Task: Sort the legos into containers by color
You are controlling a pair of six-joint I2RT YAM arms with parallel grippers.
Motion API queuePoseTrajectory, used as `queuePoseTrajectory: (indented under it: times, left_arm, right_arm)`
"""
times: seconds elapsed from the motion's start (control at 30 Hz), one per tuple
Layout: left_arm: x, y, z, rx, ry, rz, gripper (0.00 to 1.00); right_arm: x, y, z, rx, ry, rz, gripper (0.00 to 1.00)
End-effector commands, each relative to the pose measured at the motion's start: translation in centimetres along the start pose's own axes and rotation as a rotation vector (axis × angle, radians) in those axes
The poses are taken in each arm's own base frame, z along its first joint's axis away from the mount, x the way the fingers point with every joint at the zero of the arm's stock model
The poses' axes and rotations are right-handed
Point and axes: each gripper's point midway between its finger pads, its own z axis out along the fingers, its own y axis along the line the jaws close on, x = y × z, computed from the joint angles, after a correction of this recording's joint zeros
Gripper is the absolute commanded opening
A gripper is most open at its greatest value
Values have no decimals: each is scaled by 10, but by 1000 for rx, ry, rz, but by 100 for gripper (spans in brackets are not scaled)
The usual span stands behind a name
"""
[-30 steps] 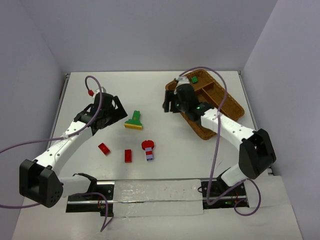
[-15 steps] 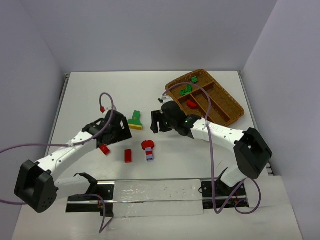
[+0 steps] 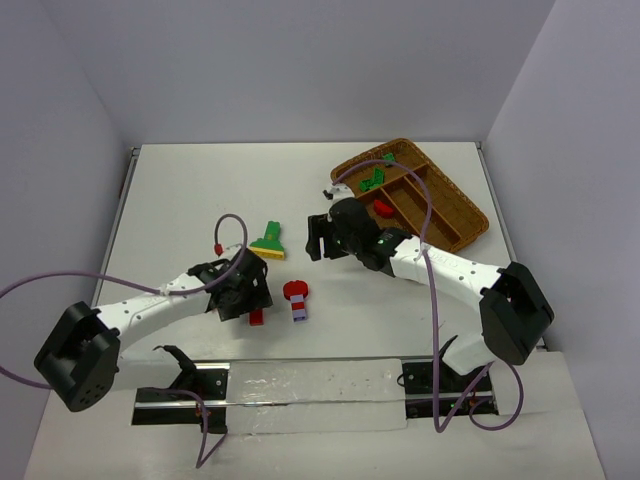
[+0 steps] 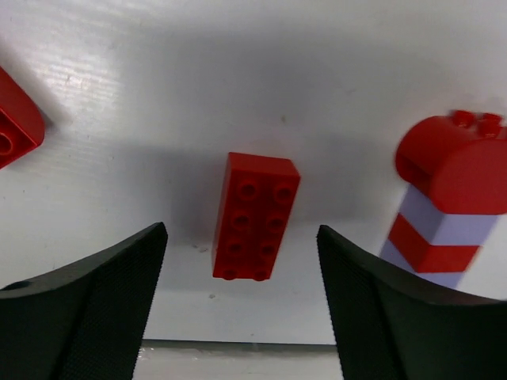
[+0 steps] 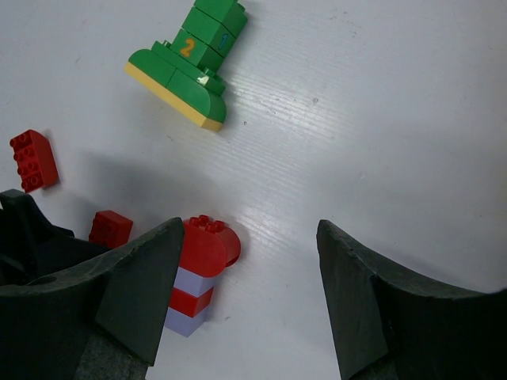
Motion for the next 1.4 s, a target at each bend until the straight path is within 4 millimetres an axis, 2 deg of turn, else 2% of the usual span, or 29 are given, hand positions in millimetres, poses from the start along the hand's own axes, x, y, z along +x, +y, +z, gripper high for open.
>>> queuePoseTrajectory:
  times: [0.0, 0.2, 0.27, 0.37, 0.43, 0.47, 0.5, 0.6, 0.77, 0.87, 0.93, 1.03, 1.23, 1.37]
  left_arm:
    - [2, -9, 10, -18, -15, -18, 79]
    - [5, -3, 16, -85, -18, -7, 52]
    - [-6, -10, 4, -79, -48, -6, 39]
    - [-25, -21, -17, -52, -94, 7, 25]
    - [-41, -43, -38, 43, -128, 23, 19]
    - [-52, -61, -53, 132, -160, 21, 18]
    - [-54, -63, -55, 143, -168, 41, 16]
    - [-74, -113, -97, 438, -246, 82, 12]
    - [-92, -156, -147, 767, -354, 185, 7]
    - [-94, -170, -163, 888, -358, 246, 6]
    - [-90, -177, -173, 963, -334, 296, 4]
    - [-88, -187, -190, 1071, -333, 341, 3]
    - [-85, -189, -207, 1188, -308, 392, 0]
    - [-85, -188, -211, 1243, -292, 392, 0]
  right_arm:
    - [-30, 5, -16, -5, -89, -5, 76]
    - [-23, 4, -13, -8, -73, 3, 76]
    - [-24, 4, -15, -12, -77, 5, 76]
    - [-29, 7, -21, -26, -91, 0, 76]
    - [-32, 11, -24, -59, -93, 0, 76]
    - [-35, 16, -29, -96, -96, 4, 76]
    - [-35, 17, -30, -102, -97, 7, 76]
    - [-49, 32, -48, -258, -127, 45, 76]
    - [-66, 38, -74, -407, -160, 101, 76]
    - [-70, 47, -88, -526, -136, 129, 76]
    - [-79, 52, -97, -587, -163, 132, 76]
    - [-75, 66, -104, -691, -117, 112, 76]
    - [-77, 82, -114, -829, -117, 115, 75]
    - [-77, 90, -121, -913, -124, 125, 74]
